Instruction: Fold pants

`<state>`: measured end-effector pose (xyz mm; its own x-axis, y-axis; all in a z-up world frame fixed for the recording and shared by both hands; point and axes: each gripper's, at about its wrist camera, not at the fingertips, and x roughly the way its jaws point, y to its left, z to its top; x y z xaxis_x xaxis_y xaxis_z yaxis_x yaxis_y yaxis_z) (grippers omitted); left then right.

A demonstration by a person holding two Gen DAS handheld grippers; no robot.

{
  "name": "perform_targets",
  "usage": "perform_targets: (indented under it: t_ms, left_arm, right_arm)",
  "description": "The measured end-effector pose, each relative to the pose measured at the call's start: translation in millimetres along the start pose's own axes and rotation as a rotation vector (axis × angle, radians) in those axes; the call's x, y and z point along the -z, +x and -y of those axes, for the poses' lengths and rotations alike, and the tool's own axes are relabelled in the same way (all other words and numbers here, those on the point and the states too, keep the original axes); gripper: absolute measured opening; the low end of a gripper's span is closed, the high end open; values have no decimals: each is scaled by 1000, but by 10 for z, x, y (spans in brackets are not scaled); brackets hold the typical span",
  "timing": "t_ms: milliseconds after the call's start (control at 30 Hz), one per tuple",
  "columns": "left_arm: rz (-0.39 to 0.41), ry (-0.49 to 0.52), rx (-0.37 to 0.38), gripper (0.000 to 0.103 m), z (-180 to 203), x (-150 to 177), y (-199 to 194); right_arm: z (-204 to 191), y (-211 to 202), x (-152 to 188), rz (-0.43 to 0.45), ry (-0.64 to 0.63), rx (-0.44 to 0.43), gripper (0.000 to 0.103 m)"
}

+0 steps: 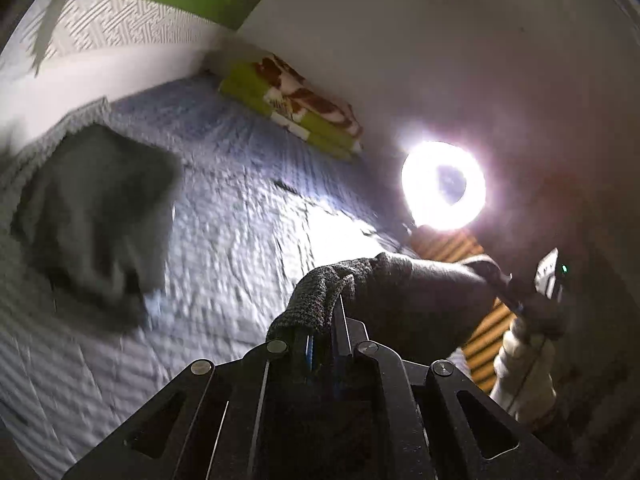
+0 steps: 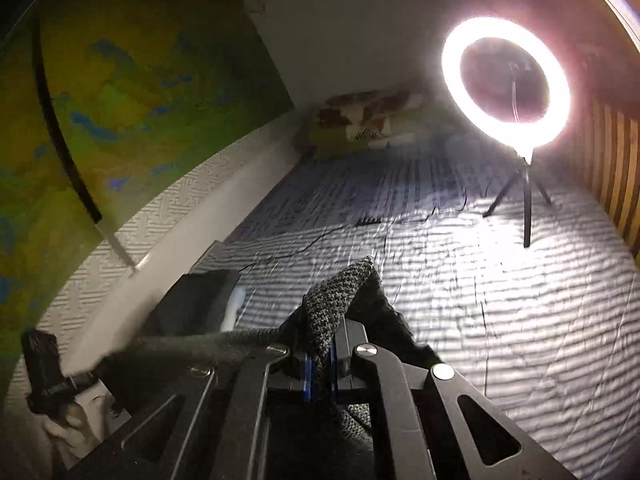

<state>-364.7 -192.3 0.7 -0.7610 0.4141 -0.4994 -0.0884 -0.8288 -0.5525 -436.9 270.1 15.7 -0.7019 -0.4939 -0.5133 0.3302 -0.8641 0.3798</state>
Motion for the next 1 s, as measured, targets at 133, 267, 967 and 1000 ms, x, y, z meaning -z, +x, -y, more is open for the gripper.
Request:
perform_targets:
  t_ms: [133,267,967,1000]
  left_arm:
    - [-65,33,-112,13,-202,-445,709]
    - [-221,-9,-178,27,-522,-410,1233]
    - [-386,30,-131,60,-716,974,1072]
    - [-364,38,-157,65,-701,888,1098]
  right_arm:
    - [67,681,-121,-58,-17,111,9]
    - [454,1430,-4,-307,14,266,20]
    - [1058,762,953,-373,146,111,40]
    - [1024,808,947,-376,138,93,41]
